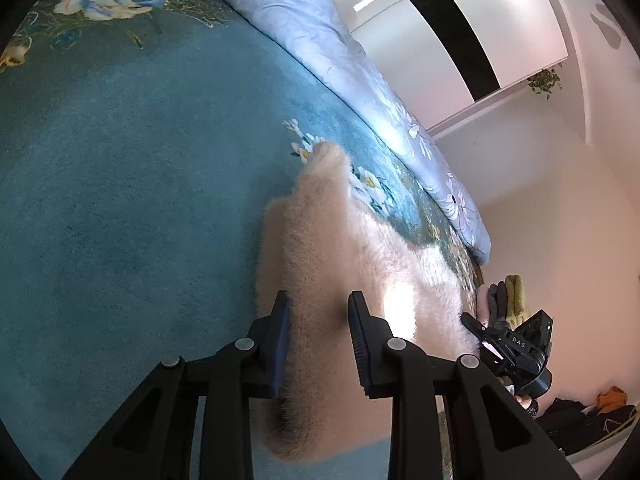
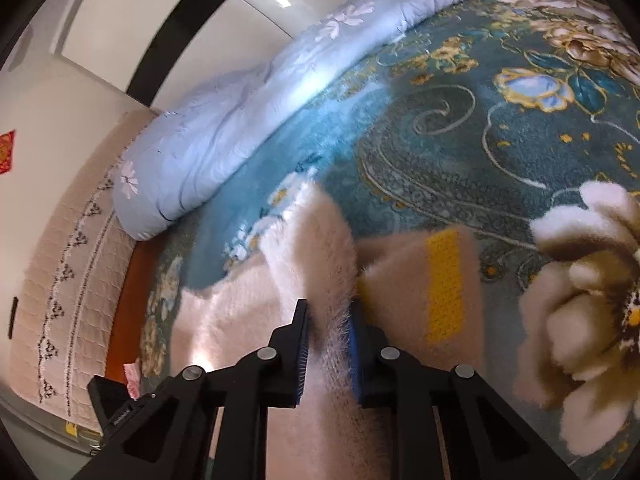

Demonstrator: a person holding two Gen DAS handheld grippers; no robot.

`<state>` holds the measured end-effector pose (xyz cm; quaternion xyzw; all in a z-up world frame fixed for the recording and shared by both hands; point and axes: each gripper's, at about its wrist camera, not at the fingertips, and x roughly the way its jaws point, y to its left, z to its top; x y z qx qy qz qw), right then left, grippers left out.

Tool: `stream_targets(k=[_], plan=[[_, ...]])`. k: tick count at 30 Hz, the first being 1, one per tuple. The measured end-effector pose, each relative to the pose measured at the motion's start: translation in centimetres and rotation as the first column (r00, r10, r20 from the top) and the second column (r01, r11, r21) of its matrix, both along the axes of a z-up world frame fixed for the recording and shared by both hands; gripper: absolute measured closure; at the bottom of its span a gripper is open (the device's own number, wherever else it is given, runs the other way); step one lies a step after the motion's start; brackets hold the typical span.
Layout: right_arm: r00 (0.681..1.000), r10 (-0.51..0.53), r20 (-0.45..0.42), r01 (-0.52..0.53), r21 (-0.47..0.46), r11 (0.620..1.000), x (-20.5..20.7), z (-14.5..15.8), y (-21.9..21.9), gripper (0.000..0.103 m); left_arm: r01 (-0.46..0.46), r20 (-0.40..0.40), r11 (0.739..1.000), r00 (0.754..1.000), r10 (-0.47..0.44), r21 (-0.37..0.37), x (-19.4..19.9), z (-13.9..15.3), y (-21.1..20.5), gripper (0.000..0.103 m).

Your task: Fold clothes

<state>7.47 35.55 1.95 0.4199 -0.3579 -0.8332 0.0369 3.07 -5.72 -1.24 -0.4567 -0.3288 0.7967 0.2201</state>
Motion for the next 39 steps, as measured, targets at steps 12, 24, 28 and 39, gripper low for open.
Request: stream_targets(k=[12, 24, 28, 39], plan=[[0.995, 0.034, -0.095, -0.020, 0.144, 0.989, 0.7, 3.9, -2.6, 0.091, -0.031, -0.141, 0.997, 0.990, 0.021, -0.066, 1.5, 2.8, 0.2, 0.093], [0.990, -0.004, -0.143, 0.026, 0.153, 0.988, 3.0, 4.1, -0.9, 0.092, -0.021, -0.228, 0.998, 0.974, 0.007, -0.061, 2.0, 4.1, 0.7, 0.093], [0.997, -0.037, -0.064, 0.047, 0.162, 0.986, 2.5, 1.7, -0.8, 0.092, -0.012, -0.176, 0.999, 0.984, 0.005, -0.036, 1.5, 2.9, 0.8, 0.093], [0.998, -0.037, -0.054, 0.045, 0.176, 0.983, 2.7, 1.6, -0.7, 0.092, -0.022, -0.073, 1.000, 0.997, 0.023, 0.011, 0.4, 0.8, -0.1, 0.092]])
